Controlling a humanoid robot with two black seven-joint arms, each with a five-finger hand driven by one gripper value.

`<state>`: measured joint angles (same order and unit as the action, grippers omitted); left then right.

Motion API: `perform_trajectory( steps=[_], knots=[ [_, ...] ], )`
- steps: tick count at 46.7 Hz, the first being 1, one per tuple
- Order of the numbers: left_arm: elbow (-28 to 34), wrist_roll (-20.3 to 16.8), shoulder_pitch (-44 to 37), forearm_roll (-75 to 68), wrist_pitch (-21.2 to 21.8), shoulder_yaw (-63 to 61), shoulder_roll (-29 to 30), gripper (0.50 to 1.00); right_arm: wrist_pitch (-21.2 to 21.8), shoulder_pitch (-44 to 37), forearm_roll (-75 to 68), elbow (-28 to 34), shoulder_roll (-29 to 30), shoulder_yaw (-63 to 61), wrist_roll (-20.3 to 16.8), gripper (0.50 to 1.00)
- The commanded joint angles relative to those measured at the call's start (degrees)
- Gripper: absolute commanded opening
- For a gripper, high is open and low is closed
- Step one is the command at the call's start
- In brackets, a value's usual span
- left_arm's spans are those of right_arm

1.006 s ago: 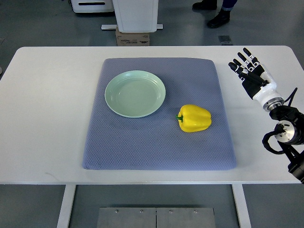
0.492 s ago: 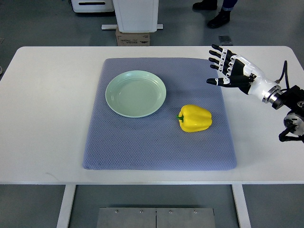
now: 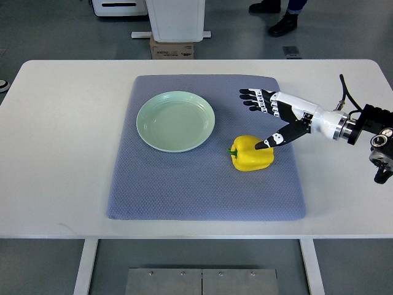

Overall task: Place yellow pepper on plate with right hand
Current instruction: 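Reach the right hand over the yellow pepper, fingers open, then close the right hand's fingers around the yellow pepper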

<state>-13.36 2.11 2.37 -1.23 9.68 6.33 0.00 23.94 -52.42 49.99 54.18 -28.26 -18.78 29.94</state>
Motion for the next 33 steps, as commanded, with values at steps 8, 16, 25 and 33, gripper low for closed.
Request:
perform_trajectory(
  steps=[8,16,25,33],
  knots=[
    [0.0,0.0,0.0,0.0,0.0,0.0,0.0,1.0,-0.5,-3.9,0.0,-0.2,0.0,7.6,2.4,0.998],
    [0.0,0.0,0.0,0.0,0.0,0.0,0.0,1.0,-2.6,-4.8,0.0,-0.5,0.7,9.6,2.3,0.998],
    [0.0,0.0,0.0,0.0,0.0,0.0,0.0,1.0,-6.2,-5.2,0.0,-1.1,2.1,12.9,2.3,0.998],
    [0.0,0.0,0.0,0.0,0.0,0.0,0.0,1.0,-6.9,-6.2,0.2,-2.7,2.7,15.8,2.8,0.998]
  ],
)
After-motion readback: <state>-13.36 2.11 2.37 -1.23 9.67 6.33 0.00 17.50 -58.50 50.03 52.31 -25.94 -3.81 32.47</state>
